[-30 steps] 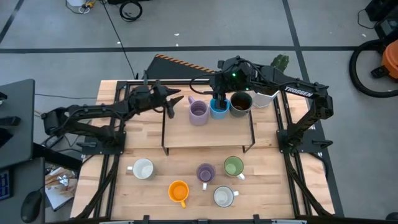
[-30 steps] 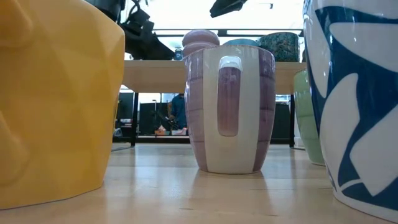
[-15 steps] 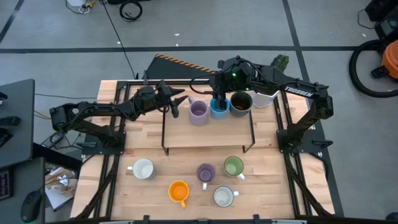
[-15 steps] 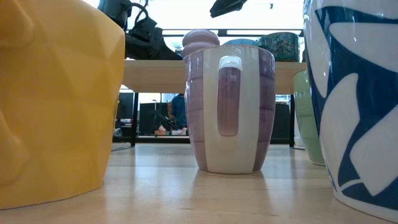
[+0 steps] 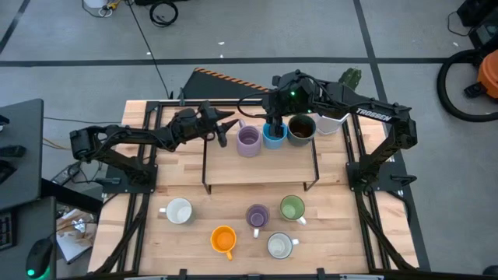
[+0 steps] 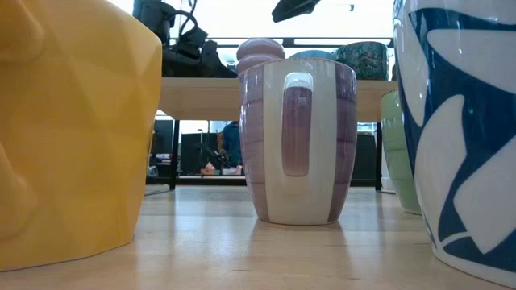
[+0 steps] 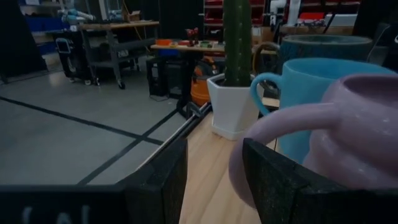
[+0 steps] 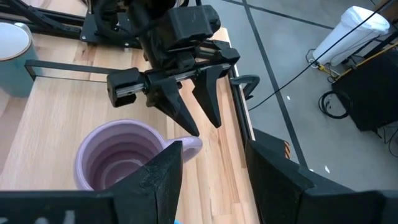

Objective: Place coffee mugs
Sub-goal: Put the purple mug on the shelf

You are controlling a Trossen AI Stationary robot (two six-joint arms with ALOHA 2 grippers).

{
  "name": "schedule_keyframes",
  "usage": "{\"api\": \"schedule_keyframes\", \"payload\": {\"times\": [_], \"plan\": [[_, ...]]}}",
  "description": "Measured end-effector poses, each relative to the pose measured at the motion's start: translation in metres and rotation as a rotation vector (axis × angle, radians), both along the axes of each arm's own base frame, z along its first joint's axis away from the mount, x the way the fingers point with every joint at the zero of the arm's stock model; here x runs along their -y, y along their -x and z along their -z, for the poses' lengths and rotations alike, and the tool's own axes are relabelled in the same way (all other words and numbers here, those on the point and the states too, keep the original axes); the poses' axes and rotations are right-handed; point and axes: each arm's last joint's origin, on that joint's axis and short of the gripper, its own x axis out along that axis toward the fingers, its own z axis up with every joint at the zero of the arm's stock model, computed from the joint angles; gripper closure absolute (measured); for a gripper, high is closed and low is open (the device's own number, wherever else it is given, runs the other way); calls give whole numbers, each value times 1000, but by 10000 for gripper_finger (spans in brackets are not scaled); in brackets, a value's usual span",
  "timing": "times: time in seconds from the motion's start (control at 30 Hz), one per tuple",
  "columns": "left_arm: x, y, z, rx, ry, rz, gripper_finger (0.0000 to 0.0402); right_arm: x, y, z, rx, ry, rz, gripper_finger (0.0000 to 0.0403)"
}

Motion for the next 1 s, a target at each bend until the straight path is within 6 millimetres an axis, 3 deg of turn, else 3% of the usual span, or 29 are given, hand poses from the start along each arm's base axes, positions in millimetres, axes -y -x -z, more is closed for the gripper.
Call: {"api": "schedule_keyframes", "payload": {"times": [1.0], "plan": [[1, -8, -2, 109, -51, 134, 242, -17, -6, -3, 43, -11, -65, 222]]}}
